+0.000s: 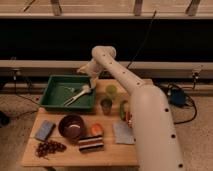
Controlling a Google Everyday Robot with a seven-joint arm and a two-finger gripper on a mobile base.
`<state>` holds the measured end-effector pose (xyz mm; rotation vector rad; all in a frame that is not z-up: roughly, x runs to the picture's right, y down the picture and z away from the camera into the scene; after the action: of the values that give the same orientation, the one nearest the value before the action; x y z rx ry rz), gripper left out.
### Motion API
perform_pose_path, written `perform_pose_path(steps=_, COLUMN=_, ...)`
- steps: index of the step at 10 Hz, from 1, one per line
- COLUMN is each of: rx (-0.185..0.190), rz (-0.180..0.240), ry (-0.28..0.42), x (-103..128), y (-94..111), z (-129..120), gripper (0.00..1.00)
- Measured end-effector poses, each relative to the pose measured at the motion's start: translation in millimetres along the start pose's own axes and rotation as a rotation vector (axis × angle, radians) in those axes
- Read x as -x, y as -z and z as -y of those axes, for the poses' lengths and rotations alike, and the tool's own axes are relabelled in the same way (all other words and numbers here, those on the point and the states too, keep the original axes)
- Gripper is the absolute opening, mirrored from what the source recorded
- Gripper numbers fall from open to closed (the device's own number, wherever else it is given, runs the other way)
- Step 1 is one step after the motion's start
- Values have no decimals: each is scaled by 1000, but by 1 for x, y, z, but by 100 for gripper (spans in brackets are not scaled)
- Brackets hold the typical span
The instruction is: Place brush in metal cup
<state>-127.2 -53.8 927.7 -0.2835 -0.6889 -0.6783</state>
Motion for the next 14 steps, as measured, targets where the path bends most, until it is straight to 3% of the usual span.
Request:
perform_pose_path(steps=7, rx=-42, rz=24, ry=28, x=10, y=-8, z=21, gripper=80)
perform_pose_path(steps=11, rx=-94, rz=52, ry=55, x=23, y=-12, z=28, gripper=80)
perform_pose_path(steps=14, rx=-91, rz=76, ry=69, x=35, y=-22, z=28, gripper=80)
